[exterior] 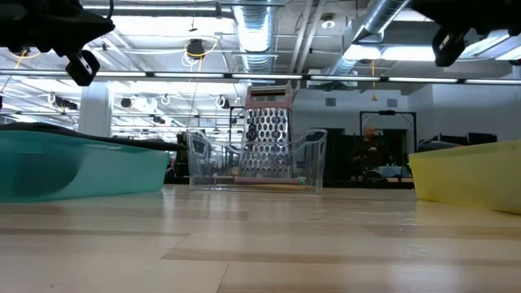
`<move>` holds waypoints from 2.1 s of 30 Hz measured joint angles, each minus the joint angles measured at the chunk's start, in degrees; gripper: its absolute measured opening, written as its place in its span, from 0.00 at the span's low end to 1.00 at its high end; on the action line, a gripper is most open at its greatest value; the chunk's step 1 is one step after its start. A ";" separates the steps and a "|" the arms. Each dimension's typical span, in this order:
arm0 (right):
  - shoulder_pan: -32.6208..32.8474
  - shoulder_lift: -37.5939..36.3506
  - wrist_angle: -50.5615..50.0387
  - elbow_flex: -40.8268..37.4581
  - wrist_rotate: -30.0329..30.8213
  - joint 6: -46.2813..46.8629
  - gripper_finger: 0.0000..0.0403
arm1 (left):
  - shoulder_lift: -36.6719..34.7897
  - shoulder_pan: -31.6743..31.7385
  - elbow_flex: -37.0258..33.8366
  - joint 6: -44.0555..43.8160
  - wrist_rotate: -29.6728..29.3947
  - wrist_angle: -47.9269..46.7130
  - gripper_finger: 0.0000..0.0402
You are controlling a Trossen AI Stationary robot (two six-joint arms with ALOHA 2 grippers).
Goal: Pick & Place Kitchen Items
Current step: Return to Home Position
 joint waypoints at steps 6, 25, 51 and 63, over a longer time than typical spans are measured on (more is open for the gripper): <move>0.01 -6.45 2.71 -2.81 -7.02 -3.76 0.00 | 0.00 0.00 -1.78 1.59 3.17 1.09 0.00; -0.91 -18.71 2.94 -14.30 -18.51 -10.51 0.00 | -0.02 3.28 -6.79 10.77 10.15 6.82 0.00; -1.87 -18.60 -3.80 -14.19 -9.35 -9.40 0.03 | 0.87 36.02 -8.17 11.08 27.55 6.71 0.00; -1.87 -18.60 -5.59 -14.19 -9.33 -9.29 0.06 | 0.88 27.37 -8.13 12.33 -4.89 6.65 0.00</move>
